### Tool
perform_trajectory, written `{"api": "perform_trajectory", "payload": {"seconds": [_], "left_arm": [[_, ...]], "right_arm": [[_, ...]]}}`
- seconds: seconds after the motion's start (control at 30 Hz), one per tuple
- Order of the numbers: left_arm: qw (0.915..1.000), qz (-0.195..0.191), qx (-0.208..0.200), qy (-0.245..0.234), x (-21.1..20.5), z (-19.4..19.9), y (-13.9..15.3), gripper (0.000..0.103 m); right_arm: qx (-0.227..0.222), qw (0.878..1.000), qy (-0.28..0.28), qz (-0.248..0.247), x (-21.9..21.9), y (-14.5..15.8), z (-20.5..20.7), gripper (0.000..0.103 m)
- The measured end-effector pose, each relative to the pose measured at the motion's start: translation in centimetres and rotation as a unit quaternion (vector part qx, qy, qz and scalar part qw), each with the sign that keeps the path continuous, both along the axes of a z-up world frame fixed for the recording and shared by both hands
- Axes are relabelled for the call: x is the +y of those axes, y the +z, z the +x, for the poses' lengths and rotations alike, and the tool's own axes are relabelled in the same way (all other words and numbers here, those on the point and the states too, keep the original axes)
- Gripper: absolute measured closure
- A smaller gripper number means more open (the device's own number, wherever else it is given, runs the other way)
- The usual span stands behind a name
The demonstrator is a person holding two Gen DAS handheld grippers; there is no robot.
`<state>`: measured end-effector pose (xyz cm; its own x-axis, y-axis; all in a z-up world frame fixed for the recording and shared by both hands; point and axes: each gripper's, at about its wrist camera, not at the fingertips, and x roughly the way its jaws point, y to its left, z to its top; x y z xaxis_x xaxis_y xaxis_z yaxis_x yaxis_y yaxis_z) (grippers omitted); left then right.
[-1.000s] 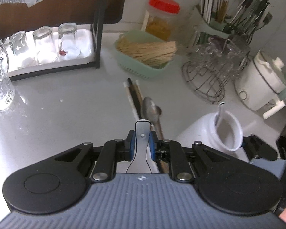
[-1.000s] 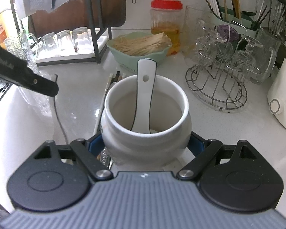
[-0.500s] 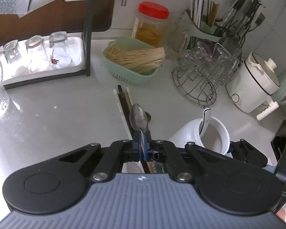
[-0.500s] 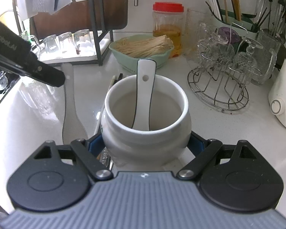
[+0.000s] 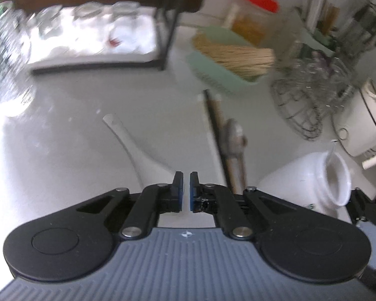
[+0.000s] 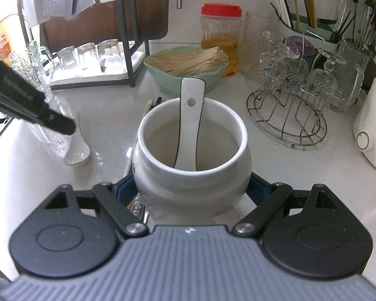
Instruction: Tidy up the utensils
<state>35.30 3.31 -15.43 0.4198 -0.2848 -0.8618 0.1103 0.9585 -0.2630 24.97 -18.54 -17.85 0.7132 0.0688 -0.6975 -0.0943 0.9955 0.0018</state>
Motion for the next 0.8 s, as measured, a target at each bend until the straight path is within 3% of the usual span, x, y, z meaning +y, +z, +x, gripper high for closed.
{"api": "perform_trajectory", "payload": {"seconds": [0.1, 0.27, 0.47, 0.67, 0.8], "left_arm": [[0.9994, -0.01, 0.02, 0.026, 1.9, 0.1, -1.1, 0.098], [0.9948, -0.049, 0.051, 0.073, 4.7, 0.4, -3.1, 0.083], [0.9906, -0.056, 0.041, 0.118, 7.0, 1.2, -3.9, 0.067], [0.9792, -0.078, 0.04, 0.183, 9.9, 3.1, -4.4, 0.065], [0.9672, -0.105, 0.052, 0.225, 10.7, 4.7, -5.2, 0.065]], "right_arm": [[0.0, 1.0, 0.0, 0.0, 0.0, 0.0, 0.0, 0.012], [-0.001, 1.0, 0.0, 0.0, 0.0, 0.0, 0.0, 0.012], [0.001, 1.0, -0.001, 0.001, 0.0, 0.0, 0.1, 0.012], [0.005, 1.0, -0.004, 0.001, 0.0, 0.0, 0.2, 0.012], [0.006, 1.0, -0.005, 0.001, 0.0, 0.0, 0.2, 0.012]]}}
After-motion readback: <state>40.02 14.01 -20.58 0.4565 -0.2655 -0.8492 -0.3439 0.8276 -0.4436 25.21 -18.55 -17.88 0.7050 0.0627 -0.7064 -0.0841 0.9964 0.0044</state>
